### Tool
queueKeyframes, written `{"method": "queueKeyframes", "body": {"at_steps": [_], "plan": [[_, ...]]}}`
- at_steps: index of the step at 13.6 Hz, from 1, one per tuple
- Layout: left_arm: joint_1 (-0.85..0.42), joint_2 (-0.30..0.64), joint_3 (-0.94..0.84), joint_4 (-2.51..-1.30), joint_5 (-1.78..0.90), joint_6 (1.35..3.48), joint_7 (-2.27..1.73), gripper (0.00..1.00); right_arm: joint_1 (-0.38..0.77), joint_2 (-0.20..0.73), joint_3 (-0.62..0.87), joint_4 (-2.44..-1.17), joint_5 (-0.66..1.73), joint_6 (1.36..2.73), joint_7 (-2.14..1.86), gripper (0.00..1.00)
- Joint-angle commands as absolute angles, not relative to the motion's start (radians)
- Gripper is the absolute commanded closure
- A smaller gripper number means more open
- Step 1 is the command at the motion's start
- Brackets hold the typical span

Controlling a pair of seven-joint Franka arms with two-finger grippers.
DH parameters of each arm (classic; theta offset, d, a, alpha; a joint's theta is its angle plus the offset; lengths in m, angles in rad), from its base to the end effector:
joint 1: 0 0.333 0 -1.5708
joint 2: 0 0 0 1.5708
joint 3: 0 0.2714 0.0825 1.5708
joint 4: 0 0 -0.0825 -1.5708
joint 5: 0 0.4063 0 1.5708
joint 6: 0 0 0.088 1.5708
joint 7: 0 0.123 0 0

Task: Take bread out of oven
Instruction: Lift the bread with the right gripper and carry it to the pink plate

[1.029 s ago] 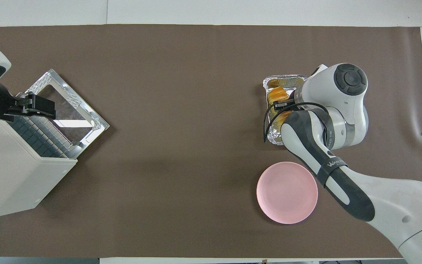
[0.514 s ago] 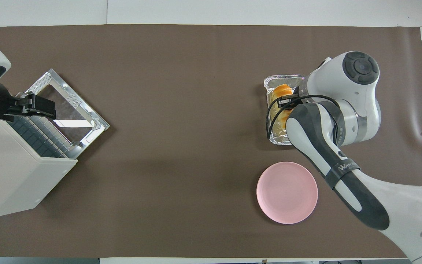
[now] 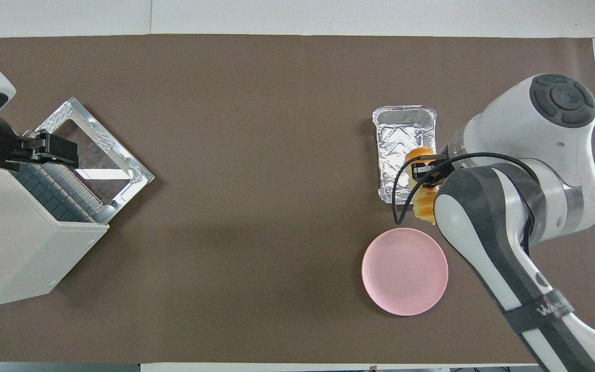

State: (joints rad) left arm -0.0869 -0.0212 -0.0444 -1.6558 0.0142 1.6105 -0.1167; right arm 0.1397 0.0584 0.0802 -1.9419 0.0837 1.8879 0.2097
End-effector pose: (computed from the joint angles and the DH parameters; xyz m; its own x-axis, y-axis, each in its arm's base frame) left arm 0.5677 -0.0735 0.5374 0.9996 -0.0151 -0.0222 -0.0155 -0.9997 -0.0178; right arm 0.5603 0.1326 0.3733 0.9917 -0.0165 -0.1274 -0.0238 -0.9982 -0.0554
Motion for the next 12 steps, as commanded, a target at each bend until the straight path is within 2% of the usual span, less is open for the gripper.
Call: {"method": "queueKeyframes", "body": {"at_steps": [1,3,6,8,12], "plan": [[-0.091,-0.018,-0.041,-1.654,0.006,1.617,-0.104,0.0,0.138,-0.15,0.087,-2.19,0.136,1.891,0.236,1.0],[-0.091,-0.018,-0.041,-1.654,0.006,1.617,-0.104,0.0,0.172,-0.256,0.087,-2.336,0.182,1.899,0.236,1.0],[-0.091,-0.02,-0.04,-1.657,0.006,1.617,-0.103,0.0,0.216,-0.345,0.087,-2.495,0.199,1.975,0.255,1.0],[-0.091,-0.023,-0.04,-1.664,0.006,1.617,-0.101,0.0,0.244,-0.362,0.087,-2.546,0.199,2.029,0.279,1.0],[-0.086,-0.025,-0.038,-1.666,0.006,1.617,-0.101,0.0,0.245,-0.335,0.089,-2.606,0.199,2.159,0.282,1.0]]}}
